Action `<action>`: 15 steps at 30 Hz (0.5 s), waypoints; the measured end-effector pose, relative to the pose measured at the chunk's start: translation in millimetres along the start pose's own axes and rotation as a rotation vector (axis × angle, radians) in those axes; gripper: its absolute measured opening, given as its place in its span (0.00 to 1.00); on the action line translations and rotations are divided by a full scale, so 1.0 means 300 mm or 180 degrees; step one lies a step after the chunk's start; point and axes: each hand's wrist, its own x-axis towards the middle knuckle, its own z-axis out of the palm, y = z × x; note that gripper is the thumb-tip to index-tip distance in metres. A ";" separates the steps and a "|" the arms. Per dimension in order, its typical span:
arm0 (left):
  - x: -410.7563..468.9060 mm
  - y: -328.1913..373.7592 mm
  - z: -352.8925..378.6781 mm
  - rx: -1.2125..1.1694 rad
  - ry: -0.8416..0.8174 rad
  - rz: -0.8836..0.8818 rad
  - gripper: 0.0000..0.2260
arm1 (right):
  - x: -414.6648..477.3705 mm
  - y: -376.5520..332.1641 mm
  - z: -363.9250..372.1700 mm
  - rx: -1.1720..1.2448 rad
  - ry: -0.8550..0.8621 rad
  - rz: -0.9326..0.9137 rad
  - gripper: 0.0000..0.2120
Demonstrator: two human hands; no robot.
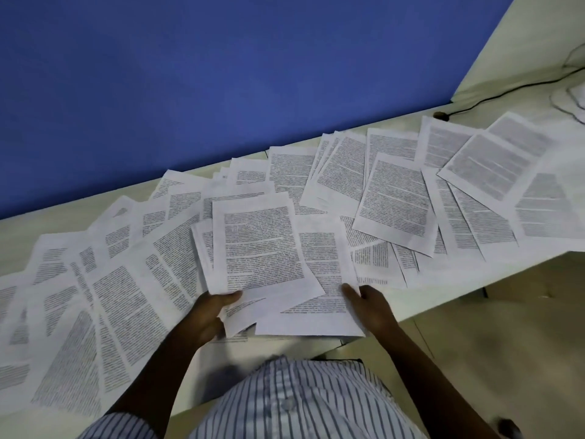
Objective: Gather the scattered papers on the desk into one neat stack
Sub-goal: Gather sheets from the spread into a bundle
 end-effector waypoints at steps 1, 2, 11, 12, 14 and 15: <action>0.000 -0.005 0.003 0.0028 -0.0046 -0.0013 0.14 | -0.011 -0.002 0.015 0.0403 -0.0158 -0.0065 0.11; -0.003 -0.007 0.007 0.0085 -0.0094 0.0006 0.14 | -0.009 -0.002 0.024 0.0610 -0.0160 -0.0118 0.06; -0.006 0.049 -0.128 0.0675 -0.0217 -0.0152 0.16 | 0.052 -0.027 -0.084 0.0432 0.1011 -0.0698 0.08; -0.006 0.050 -0.137 0.0686 -0.0236 -0.0158 0.16 | 0.059 -0.029 -0.105 0.0641 0.1171 -0.0708 0.09; -0.008 0.041 -0.154 0.0648 -0.0239 -0.0076 0.17 | 0.066 -0.050 -0.131 0.0911 0.1508 -0.0773 0.09; -0.009 0.034 -0.157 0.0633 -0.0199 -0.0010 0.18 | 0.072 -0.059 -0.134 0.1049 0.1606 -0.0756 0.08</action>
